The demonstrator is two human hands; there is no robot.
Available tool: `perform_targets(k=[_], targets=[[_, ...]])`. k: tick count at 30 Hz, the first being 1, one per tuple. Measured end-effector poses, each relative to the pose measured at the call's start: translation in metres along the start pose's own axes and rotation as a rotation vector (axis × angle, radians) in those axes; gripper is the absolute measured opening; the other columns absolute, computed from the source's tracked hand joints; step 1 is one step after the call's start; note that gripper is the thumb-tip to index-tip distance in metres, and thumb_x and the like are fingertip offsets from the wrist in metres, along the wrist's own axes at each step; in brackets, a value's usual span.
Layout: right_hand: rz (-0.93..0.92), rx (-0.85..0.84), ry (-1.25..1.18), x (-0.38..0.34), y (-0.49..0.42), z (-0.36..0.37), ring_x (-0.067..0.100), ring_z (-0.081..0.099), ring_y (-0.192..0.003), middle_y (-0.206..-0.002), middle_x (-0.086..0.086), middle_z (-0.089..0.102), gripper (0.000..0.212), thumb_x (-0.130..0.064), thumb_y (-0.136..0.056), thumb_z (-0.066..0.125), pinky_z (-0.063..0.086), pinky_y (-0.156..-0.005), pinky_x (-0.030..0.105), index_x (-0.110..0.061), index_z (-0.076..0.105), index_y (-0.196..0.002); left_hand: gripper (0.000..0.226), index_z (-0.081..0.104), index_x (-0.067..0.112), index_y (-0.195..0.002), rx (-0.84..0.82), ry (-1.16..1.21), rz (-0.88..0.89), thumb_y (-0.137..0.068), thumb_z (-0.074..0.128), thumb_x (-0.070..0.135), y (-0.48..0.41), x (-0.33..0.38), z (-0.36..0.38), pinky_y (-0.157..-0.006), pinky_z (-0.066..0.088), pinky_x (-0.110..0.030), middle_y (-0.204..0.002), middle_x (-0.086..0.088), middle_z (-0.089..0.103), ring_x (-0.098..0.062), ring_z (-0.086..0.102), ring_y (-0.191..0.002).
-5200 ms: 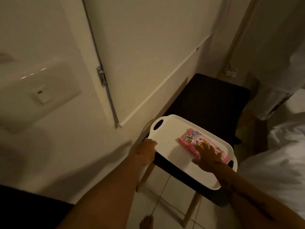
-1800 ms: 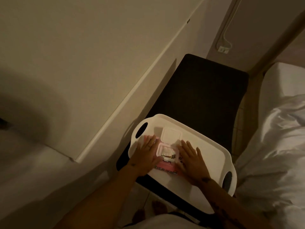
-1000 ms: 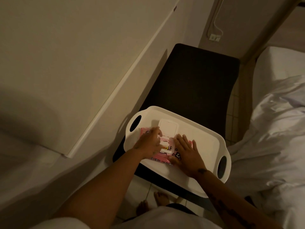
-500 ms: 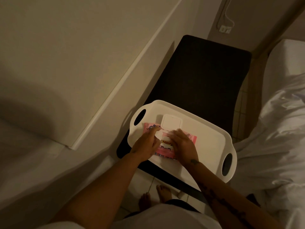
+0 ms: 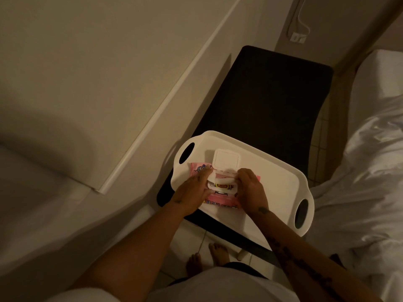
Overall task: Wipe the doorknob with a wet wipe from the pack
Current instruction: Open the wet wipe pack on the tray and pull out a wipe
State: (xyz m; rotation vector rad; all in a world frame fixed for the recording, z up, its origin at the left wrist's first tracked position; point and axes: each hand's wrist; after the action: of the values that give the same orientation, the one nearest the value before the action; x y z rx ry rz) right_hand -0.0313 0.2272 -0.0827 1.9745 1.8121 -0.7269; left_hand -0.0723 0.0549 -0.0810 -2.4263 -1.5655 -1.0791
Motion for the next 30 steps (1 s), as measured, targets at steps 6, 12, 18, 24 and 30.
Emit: perform_targets(k=[6,12,18,24,30], targets=[[0.067,0.079,-0.045,0.016,0.011,-0.017,0.033,0.058,-0.079,-0.094,0.024,0.059,0.004,0.001,-0.084,0.055,0.051,-0.062,0.032,0.002,0.054,-0.087,0.069,0.012,0.023,-0.145,-0.009,-0.021,0.012,-0.09,0.054,0.018,-0.002,-0.002,0.0,-0.098,0.04,-0.037,-0.151,-0.006,0.03,-0.027,0.041,-0.128],[0.14,0.166,-0.066,0.022,0.019,-0.027,0.034,0.058,-0.082,-0.093,0.024,0.06,0.003,0.002,-0.085,0.054,0.045,-0.067,0.027,0.003,0.055,-0.087,0.071,0.013,0.026,-0.144,0.013,-0.038,0.054,-0.089,0.054,0.01,-0.001,0.003,0.002,-0.098,0.04,-0.037,-0.149,-0.006,0.034,-0.028,0.045,-0.123],[0.182,0.241,-0.125,0.013,0.02,-0.029,0.019,0.052,-0.078,-0.091,0.02,0.061,0.002,0.002,-0.085,0.055,0.038,-0.062,0.012,0.0,0.056,-0.084,0.061,0.028,0.033,-0.134,0.052,-0.064,0.141,-0.087,0.05,0.001,0.006,0.008,0.005,-0.096,0.043,-0.042,-0.14,-0.008,0.042,-0.035,0.043,-0.122],[0.145,0.257,-0.168,0.004,0.02,-0.032,0.017,0.052,-0.077,-0.09,0.02,0.06,0.002,0.001,-0.084,0.056,0.049,-0.061,0.026,0.001,0.055,-0.086,0.077,0.028,0.03,-0.139,0.018,-0.177,0.145,-0.08,0.037,-0.018,0.011,0.004,0.007,-0.116,0.013,-0.045,-0.155,-0.008,0.019,-0.029,0.008,-0.144],[0.107,0.297,-0.204,-0.009,0.013,-0.035,0.018,0.052,-0.078,-0.089,0.021,0.062,0.003,0.004,-0.084,0.055,0.045,-0.064,0.022,0.002,0.056,-0.084,0.05,0.03,0.022,-0.138,0.217,0.104,0.097,-0.093,0.043,0.006,0.011,0.021,-0.011,-0.096,0.043,-0.035,-0.139,-0.013,0.046,-0.03,0.046,-0.123]])
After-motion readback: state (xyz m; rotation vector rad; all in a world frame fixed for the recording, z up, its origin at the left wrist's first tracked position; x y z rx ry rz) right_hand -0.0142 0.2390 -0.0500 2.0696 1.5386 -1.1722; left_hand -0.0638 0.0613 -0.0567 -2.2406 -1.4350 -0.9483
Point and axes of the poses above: each hand's wrist, its own y-axis away from the middle knuckle, its own z-axis out of the palm, x = y × z
